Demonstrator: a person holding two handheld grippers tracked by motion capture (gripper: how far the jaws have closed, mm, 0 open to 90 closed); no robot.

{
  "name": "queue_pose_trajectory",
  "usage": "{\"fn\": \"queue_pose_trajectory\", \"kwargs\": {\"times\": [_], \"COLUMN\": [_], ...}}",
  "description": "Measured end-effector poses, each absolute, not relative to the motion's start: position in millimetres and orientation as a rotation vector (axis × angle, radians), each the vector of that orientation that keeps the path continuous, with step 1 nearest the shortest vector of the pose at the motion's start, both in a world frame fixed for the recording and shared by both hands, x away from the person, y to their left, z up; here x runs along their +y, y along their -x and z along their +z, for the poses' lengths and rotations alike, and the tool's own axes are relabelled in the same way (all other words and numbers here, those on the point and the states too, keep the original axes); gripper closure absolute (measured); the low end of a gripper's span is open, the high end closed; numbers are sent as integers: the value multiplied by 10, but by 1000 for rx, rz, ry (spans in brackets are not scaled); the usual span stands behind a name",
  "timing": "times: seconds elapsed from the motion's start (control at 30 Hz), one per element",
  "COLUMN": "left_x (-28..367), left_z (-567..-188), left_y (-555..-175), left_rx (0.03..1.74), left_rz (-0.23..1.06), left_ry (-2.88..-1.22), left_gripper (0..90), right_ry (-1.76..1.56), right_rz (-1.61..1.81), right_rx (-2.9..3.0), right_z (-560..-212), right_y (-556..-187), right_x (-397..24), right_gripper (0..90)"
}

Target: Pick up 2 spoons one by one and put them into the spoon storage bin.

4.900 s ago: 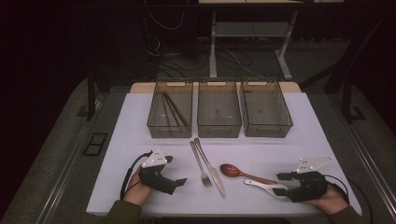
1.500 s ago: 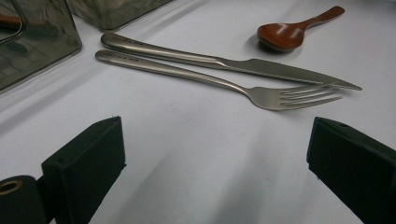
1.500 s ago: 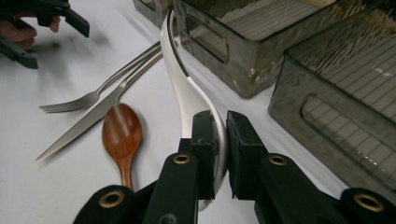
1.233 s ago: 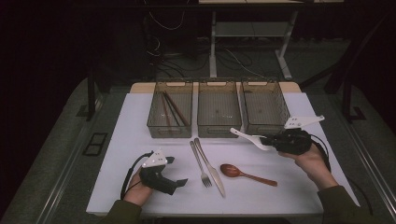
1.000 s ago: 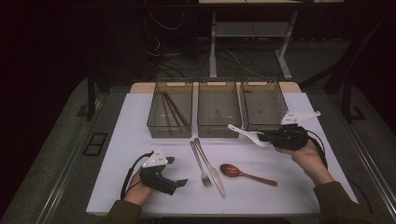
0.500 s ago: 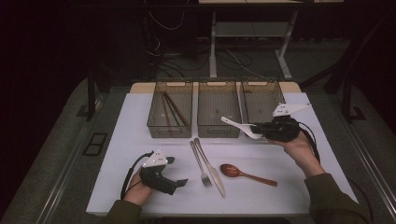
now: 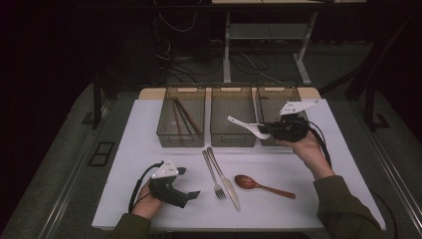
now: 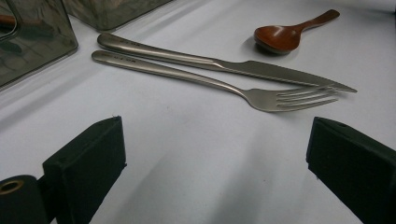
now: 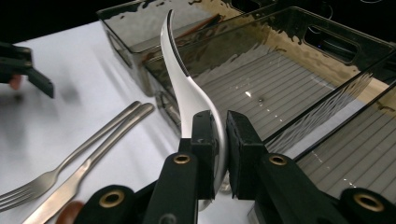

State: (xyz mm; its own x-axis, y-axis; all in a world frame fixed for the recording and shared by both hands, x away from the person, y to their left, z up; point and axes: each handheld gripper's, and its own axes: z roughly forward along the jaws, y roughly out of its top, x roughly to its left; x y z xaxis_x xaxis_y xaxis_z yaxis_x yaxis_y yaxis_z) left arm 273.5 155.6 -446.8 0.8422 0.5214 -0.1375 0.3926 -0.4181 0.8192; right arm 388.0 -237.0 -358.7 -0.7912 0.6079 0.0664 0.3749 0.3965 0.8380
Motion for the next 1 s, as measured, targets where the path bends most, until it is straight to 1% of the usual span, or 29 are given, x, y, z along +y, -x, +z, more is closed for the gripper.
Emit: {"fn": "queue_pose_trajectory", "kwargs": {"times": [0.4,0.73,0.83,0.97,1.0], "left_x": [1558,1550,1553,1555,1556], "left_z": [-4470,-4475,-4475,-4474,-4475], "left_y": [-2731,-2730,-2732,-2731,-2731], "left_rx": [665,673,670,668,669], "left_rz": [166,160,160,160,160], "left_ry": [-2058,-2050,-2057,-2057,-2056], "left_gripper": [34,34,34,34,34], "right_ry": [-916,-943,-953,-974,-985], "right_rz": [1272,1189,1172,1206,1220], "right_rx": [2437,2506,2527,2505,2495], "right_z": [-3651,-3814,-3862,-3888,-3877], "right_y": [-4268,-4436,-4454,-4469,-4468], "right_x": [-2080,-1953,-1927,-1925,-1931], "right_gripper": [818,813,784,678,663]}}
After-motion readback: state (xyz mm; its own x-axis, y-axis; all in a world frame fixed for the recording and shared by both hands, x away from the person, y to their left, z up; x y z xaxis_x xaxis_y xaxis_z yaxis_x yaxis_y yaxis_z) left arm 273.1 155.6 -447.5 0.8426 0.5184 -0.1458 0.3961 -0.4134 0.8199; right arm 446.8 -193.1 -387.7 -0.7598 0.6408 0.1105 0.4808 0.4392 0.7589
